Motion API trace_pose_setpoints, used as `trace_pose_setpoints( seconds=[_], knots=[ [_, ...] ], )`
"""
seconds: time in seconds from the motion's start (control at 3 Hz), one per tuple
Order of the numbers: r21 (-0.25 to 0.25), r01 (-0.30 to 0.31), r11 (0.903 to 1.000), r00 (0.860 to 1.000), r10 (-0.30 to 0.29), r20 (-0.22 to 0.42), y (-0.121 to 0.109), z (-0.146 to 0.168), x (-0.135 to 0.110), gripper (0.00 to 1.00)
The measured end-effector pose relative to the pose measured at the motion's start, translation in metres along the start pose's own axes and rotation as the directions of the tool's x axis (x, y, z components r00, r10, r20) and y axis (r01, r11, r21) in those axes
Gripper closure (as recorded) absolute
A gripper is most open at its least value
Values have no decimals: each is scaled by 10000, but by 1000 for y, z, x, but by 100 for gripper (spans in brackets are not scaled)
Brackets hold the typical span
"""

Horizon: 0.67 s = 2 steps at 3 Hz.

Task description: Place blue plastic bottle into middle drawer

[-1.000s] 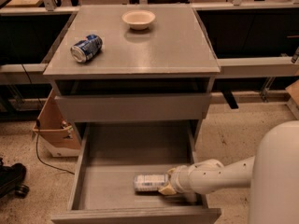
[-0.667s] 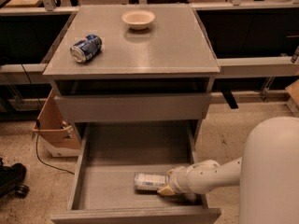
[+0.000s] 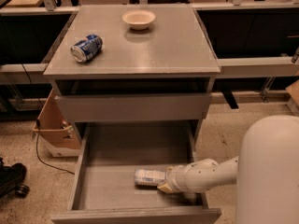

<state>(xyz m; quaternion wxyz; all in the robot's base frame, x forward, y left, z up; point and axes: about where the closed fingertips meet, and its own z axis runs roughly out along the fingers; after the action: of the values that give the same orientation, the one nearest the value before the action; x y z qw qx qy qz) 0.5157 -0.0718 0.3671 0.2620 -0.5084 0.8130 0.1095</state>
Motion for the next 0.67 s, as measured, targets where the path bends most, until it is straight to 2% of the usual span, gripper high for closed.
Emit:
trace_pose_setpoints(
  seconds=[0.33, 0.67],
  knots=[
    [3, 17, 10000, 10000, -17, 16, 0, 0, -1, 4],
    [22, 161, 9999, 9992, -162, 353, 3, -6, -18, 0]
  ],
)
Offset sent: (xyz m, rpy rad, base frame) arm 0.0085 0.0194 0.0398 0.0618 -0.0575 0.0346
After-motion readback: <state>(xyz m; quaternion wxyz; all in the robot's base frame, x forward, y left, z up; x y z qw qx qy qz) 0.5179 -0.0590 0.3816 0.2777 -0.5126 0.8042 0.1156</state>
